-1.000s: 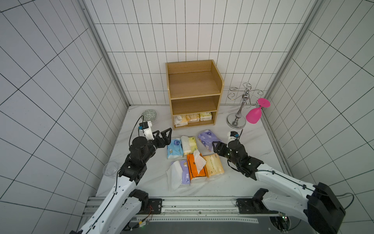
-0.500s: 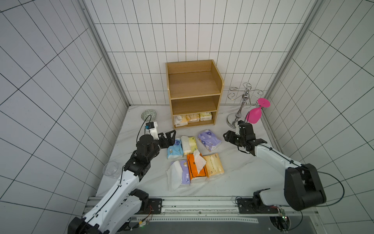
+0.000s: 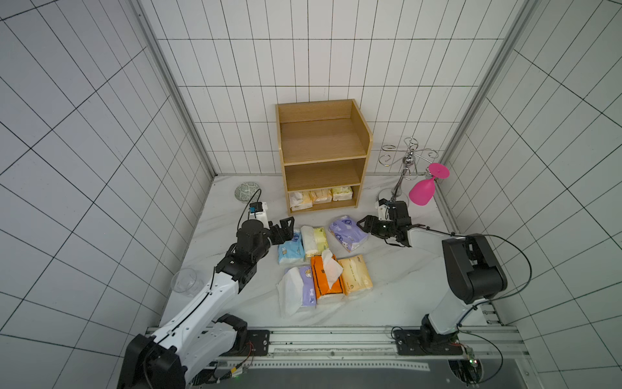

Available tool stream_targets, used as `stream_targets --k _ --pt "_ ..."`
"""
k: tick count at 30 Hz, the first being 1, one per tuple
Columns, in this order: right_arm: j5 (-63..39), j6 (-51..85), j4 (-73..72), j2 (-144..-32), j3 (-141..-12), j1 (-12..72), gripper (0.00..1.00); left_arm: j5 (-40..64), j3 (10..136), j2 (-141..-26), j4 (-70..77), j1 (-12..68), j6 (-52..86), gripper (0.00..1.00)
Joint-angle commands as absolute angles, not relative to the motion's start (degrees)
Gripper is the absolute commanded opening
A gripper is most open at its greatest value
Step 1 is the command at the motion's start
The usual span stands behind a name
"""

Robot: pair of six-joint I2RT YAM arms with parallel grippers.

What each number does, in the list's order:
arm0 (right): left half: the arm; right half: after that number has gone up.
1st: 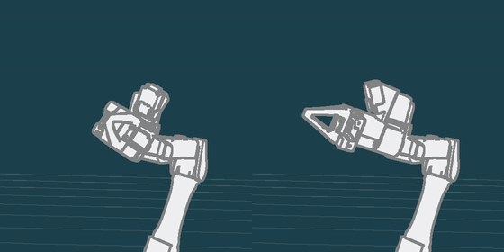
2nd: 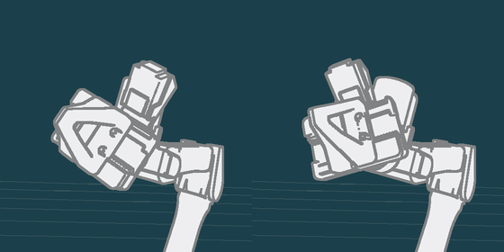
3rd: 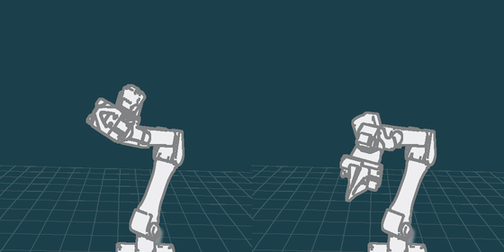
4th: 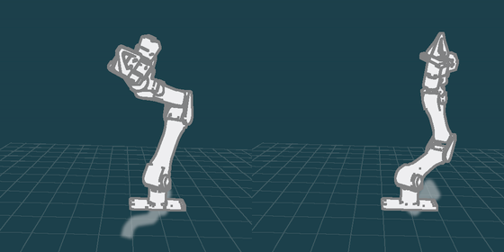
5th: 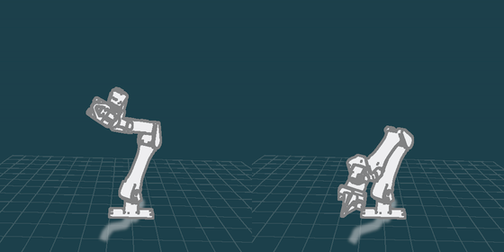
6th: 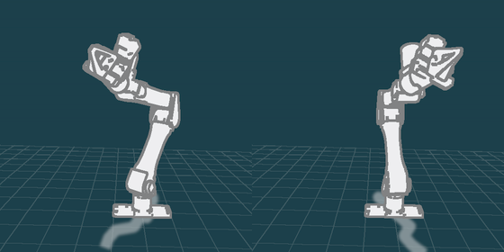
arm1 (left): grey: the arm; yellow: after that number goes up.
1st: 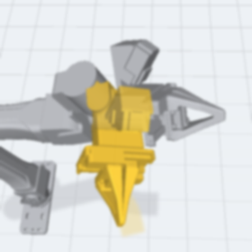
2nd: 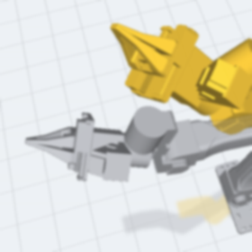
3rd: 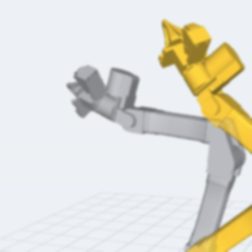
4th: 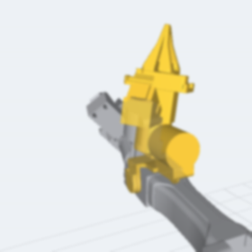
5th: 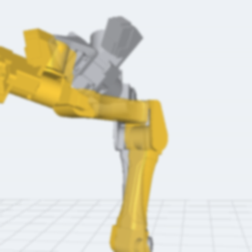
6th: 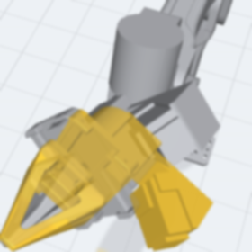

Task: Remove the tissue boxes from the shelf
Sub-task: Place the box of tissues at the center of the board.

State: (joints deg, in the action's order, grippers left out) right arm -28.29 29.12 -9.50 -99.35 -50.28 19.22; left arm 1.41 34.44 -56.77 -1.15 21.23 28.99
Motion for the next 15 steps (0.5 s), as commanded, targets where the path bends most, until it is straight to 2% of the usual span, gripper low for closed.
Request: stream_targets --k 1,4,9,15 --pt "-29.8 27.0 -11.3 -101.1 -52.9 21.8 0.63 -0.5 34.9 -57.6 0.4 21.2 26.9 0.98" --pt "-27.5 25.8 -10.5 -102.3 -52.8 24.1 0.62 -2.5 34.7 -57.9 0.4 21.2 26.8 0.98" --pt "-23.5 24.9 -10.3 -102.4 -51.1 28.0 0.51 -2.6 34.5 -57.5 0.3 21.2 26.6 0.98" --pt "-18.7 24.3 -9.5 -101.3 -49.4 32.4 0.43 -3.3 34.1 -56.0 -0.4 21.2 25.4 0.98"
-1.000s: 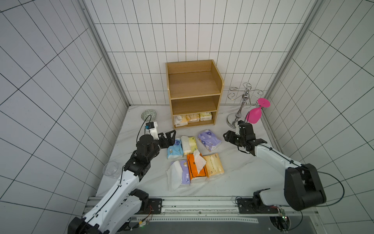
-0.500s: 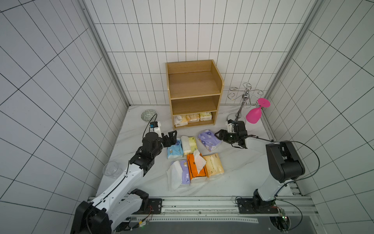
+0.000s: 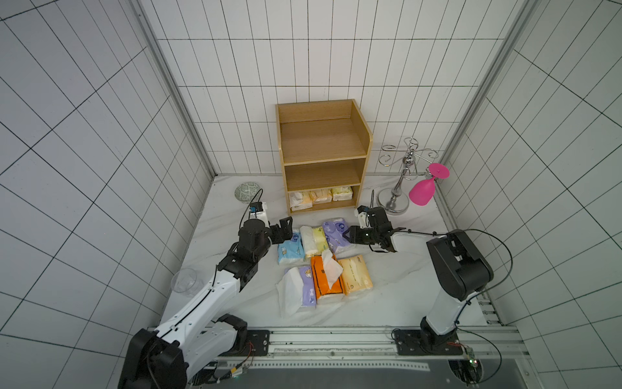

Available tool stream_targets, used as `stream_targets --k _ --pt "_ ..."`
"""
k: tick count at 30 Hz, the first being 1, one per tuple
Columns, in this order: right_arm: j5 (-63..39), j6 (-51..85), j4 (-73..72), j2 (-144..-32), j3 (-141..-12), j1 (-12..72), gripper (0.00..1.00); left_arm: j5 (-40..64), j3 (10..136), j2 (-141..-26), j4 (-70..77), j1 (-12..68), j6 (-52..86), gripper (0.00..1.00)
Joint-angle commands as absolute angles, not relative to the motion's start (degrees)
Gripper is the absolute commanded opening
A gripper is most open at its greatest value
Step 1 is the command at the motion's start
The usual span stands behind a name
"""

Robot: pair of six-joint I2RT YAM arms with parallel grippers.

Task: Remove the tissue boxes from the shelf
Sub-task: Place the box of tissues at the center of the board.

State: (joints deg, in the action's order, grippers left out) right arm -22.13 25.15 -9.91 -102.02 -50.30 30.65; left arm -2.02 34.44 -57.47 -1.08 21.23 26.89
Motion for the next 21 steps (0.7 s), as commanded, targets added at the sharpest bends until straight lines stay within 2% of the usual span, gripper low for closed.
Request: stream_targets --k 1,16,19,21 --pt "-18.2 24.8 -9.5 -101.0 -49.0 32.9 0.42 -3.4 34.0 -55.7 -0.6 21.2 25.3 0.98" --pt "-12.4 27.0 -10.7 -94.2 -40.3 36.8 0.32 -3.5 34.0 -54.0 -0.7 21.2 25.1 0.98" --pt "-12.2 26.5 -10.1 -92.5 -39.7 36.8 0.33 -3.6 34.2 -54.4 -0.4 21.2 25.1 0.98" --pt "-12.0 26.2 -9.1 -90.9 -39.7 36.8 0.38 -3.6 34.4 -54.8 0.0 21.2 25.1 0.98"
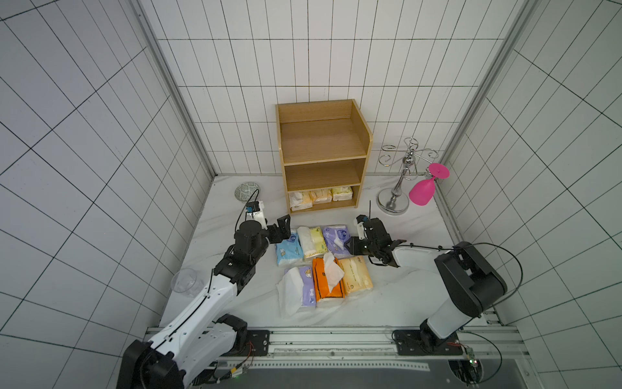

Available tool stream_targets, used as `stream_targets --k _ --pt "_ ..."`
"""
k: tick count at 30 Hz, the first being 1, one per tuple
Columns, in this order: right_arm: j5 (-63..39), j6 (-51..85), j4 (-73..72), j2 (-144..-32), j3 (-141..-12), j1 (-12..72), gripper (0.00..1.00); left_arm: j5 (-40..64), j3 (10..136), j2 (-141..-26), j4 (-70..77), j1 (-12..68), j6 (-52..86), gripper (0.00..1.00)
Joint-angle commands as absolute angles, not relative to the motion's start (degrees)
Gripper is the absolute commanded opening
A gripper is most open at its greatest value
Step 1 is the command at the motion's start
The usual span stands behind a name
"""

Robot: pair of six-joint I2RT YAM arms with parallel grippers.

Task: Remove the tissue boxes from the shelf
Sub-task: Place the box of tissues at the center of the board, then pick up a box of tissues from the shelf.

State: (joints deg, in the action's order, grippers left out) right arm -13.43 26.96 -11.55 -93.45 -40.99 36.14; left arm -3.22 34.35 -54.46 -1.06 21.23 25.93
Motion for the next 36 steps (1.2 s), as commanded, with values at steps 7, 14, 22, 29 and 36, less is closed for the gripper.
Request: stream_targets --k 7,14,22,29,36 --pt "-9.1 27.8 -5.0 -82.9 -42.3 36.8 0.69 -2.2 37.9 -59.8 1.8 18.9 26.2 0.98" --pt "-10.6 38.5 -17.2 -83.6 -45.7 37.0 0.66 3.0 44.0 -68.3 8.9 14.9 27.4 0.98" --pt "-6.8 50.1 -37.3 -98.4 -51.8 39.0 0.55 5.9 52.1 -77.4 11.3 14.3 26.1 0.98" --pt "-4.9 54.6 -44.7 -112.6 -62.0 40.6 0.51 9.2 55.6 -82.9 13.0 12.4 25.8 0.98" --pt "-4.9 55.2 -45.3 -121.9 -70.4 41.0 0.50 13.6 54.6 -85.0 15.9 10.6 25.5 0.98"
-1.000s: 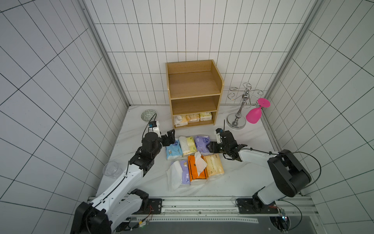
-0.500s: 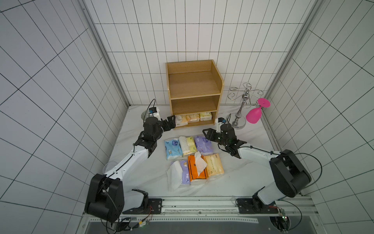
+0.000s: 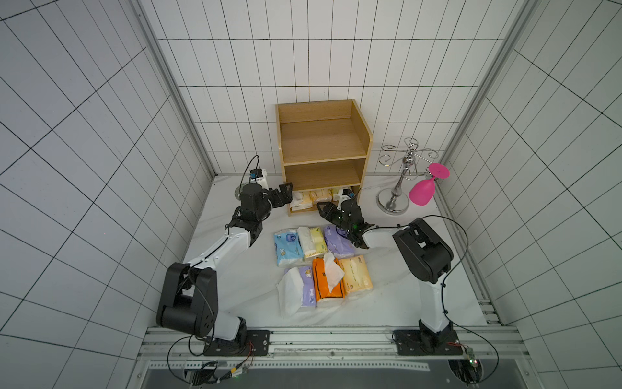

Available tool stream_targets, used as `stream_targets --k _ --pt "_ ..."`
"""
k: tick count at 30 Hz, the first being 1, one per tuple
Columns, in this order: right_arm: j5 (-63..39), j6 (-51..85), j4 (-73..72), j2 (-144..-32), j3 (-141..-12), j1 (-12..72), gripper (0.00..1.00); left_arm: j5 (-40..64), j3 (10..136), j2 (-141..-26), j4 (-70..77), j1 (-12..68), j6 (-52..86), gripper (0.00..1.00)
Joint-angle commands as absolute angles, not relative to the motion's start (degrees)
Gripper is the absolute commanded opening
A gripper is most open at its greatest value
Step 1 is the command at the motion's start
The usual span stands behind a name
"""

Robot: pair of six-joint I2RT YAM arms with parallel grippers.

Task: Remove the tissue boxes from the shelf
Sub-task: Pick up a box of tissues from the shelf.

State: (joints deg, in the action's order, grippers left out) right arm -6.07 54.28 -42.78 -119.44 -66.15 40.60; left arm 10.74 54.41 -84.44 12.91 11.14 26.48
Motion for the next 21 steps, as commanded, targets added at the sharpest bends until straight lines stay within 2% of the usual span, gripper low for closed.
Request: stream_targets --k 1,21 --pt "-4.9 55.1 -45.3 -122.8 -71.2 41.0 0.50 14.0 54.6 -85.2 16.1 10.6 25.5 0.98" --pt "-6.7 53.2 -41.4 -135.5 -86.1 41.7 0.51 18.3 52.3 -81.7 16.3 10.3 22.4 0.98"
